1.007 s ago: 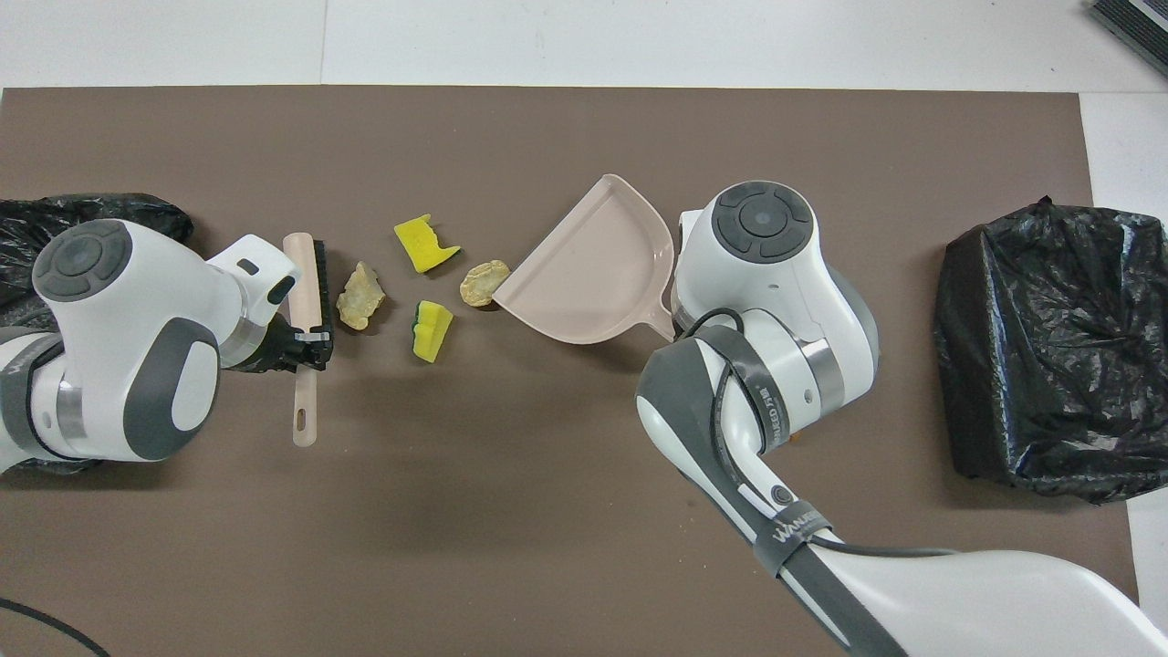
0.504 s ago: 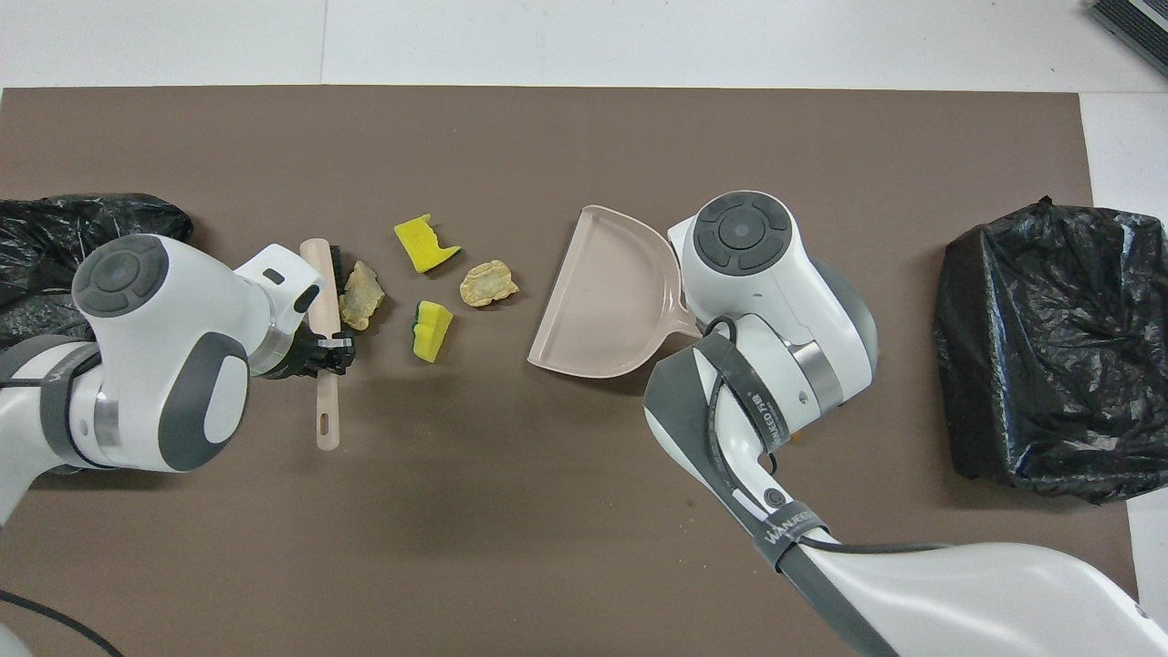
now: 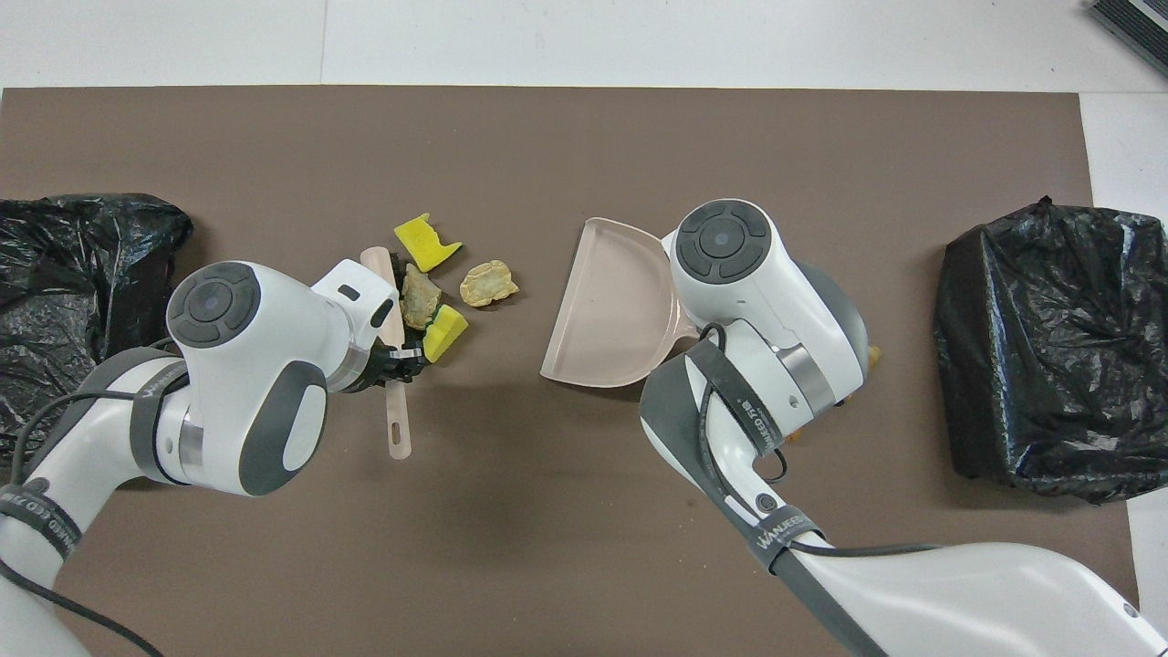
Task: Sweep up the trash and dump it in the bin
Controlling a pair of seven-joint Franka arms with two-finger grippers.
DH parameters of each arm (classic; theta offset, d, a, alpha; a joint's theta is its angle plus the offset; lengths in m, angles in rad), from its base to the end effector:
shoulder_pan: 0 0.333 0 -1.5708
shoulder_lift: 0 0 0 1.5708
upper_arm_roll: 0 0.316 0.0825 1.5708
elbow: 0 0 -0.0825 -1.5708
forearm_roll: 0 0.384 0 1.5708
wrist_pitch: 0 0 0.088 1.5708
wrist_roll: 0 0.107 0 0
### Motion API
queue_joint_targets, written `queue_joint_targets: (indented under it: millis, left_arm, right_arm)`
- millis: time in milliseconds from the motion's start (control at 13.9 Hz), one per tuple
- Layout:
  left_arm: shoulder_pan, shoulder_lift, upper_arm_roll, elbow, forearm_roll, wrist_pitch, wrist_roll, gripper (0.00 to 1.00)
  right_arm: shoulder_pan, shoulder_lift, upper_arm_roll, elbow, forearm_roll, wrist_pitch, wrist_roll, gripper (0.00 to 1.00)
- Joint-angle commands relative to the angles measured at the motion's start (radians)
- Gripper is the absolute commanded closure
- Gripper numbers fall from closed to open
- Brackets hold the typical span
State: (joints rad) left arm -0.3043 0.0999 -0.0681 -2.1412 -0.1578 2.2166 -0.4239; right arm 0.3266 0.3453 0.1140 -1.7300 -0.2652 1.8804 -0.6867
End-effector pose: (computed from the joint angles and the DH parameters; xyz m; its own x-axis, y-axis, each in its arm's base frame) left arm 0.5118 -0.2050 0.3566 0.9864 0.1431 -0.0815 0.1513 -0.9828 0.1057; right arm 0.5782 0.2446 0.3698 0.3246 0.9050 -0.2749 0.9433 -0.3312 0.0234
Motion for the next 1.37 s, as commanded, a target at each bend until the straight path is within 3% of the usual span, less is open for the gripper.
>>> queue_joint_targets:
  millis: [0, 288, 792, 1079, 1295]
  left_arm:
    - [-0.065, -0.017, 0.013, -0.019, -0.041, 0.046, -0.080, 1.00]
    - [-0.165, -0.013, 0.013, -0.008, -0.092, 0.109, -0.197, 1.00]
    - [-0.285, -0.014, 0.010, 0.058, -0.103, 0.075, -0.233, 1.00]
    - [-0.176, -0.026, 0.025, 0.182, -0.045, -0.168, -0.094, 1.00]
    - [-0.049, 0.026, 0.025, 0.242, 0.110, -0.176, 0.046, 1.00]
  right_arm:
    - [0.012, -0.008, 0.009, -0.013, -0.020, 0.012, -0.043, 1.00]
    - [0.023, -0.006, 0.009, -0.020, -0.002, 0.054, -0.030, 1.00]
    - [0.025, -0.005, 0.012, -0.036, 0.027, 0.092, 0.013, 1.00]
    - [0.025, -0.005, 0.013, -0.036, 0.029, 0.092, 0.026, 1.00]
    - [0.025, -0.005, 0.013, -0.034, 0.027, 0.089, 0.026, 1.00]
